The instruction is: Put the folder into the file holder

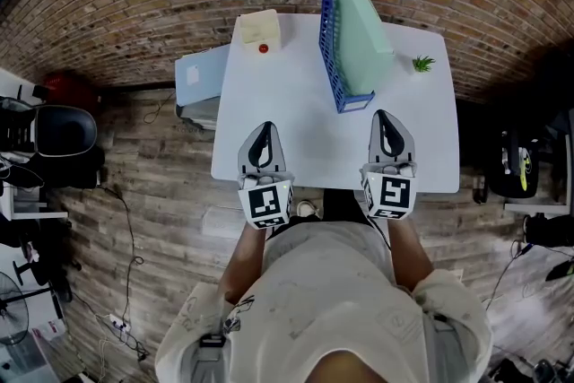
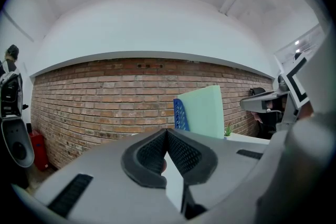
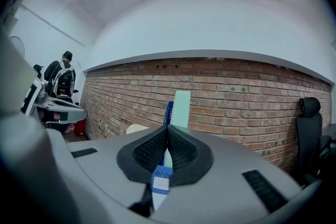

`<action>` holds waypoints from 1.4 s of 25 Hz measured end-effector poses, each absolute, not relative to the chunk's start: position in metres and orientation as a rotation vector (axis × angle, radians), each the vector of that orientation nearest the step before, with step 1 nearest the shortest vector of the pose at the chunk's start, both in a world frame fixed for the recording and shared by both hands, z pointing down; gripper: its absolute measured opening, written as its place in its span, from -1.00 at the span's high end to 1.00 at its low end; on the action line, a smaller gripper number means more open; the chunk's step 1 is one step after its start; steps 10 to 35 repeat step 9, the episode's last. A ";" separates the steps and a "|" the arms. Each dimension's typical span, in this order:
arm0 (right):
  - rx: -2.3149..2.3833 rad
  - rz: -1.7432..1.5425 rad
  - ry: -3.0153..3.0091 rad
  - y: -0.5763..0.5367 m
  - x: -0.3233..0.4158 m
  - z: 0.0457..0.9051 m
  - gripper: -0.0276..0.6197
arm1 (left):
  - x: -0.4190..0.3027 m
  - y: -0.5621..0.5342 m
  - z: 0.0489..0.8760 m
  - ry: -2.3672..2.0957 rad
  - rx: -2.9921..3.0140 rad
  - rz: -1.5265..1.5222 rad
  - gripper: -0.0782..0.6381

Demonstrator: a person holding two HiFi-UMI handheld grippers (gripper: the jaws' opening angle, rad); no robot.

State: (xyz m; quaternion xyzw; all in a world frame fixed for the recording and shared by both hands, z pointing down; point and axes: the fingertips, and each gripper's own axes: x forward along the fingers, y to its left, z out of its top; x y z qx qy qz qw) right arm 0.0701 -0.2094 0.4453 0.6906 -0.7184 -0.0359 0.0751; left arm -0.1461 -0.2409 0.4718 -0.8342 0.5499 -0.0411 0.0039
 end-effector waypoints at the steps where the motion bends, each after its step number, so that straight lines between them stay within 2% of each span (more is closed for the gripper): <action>1: 2.074 -0.105 -2.152 -0.210 0.070 0.445 0.85 | -0.146 -0.241 0.472 1.725 -2.615 -0.131 0.75; 35: 2.090 -0.086 -2.111 -0.212 0.073 0.449 0.86 | -0.147 -0.242 0.472 1.725 -2.612 -0.132 0.75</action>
